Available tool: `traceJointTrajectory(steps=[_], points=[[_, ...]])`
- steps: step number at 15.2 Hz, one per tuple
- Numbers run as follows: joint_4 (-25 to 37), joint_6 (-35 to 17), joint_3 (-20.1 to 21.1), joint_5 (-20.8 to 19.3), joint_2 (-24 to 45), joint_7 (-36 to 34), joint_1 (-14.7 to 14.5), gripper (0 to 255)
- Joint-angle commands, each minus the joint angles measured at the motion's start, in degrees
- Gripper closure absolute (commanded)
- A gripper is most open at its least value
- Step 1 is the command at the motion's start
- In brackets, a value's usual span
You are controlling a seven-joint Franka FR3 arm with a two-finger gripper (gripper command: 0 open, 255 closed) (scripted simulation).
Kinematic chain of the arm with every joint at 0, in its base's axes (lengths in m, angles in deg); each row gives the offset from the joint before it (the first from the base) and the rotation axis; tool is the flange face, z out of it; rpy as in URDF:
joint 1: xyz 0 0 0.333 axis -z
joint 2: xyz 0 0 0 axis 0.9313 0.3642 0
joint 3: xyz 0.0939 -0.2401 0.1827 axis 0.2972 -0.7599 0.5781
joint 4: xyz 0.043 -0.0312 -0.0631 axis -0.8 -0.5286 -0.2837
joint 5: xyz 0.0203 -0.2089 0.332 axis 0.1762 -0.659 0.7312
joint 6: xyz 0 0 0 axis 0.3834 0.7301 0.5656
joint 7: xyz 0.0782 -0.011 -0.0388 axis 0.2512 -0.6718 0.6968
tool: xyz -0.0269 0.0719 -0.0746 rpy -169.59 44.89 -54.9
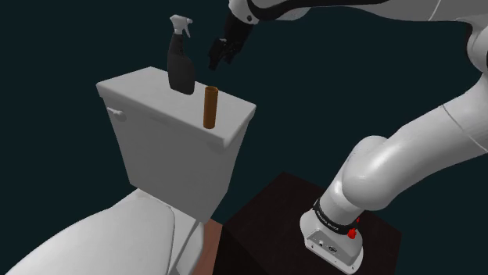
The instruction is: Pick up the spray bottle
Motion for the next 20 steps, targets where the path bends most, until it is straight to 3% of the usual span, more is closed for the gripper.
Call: traceJointTrajectory(steps=[1, 9, 18, 19, 20], points=[[1.7, -3.2, 0.0, 0.9, 2.8, 0.7, -0.6, 0], [13.3, -11.5, 0.8, 4.2, 15.1, 3.2, -2.7, 0], [8.3, -17.3, 0.9, 4.7, 15.9, 3.9, -2.9, 0], [8.4, -17.3, 0.9, 4.7, 15.9, 3.9, -2.9, 255], [8.3, -17.4, 0.9, 4.7, 15.9, 3.9, -2.9, 255]])
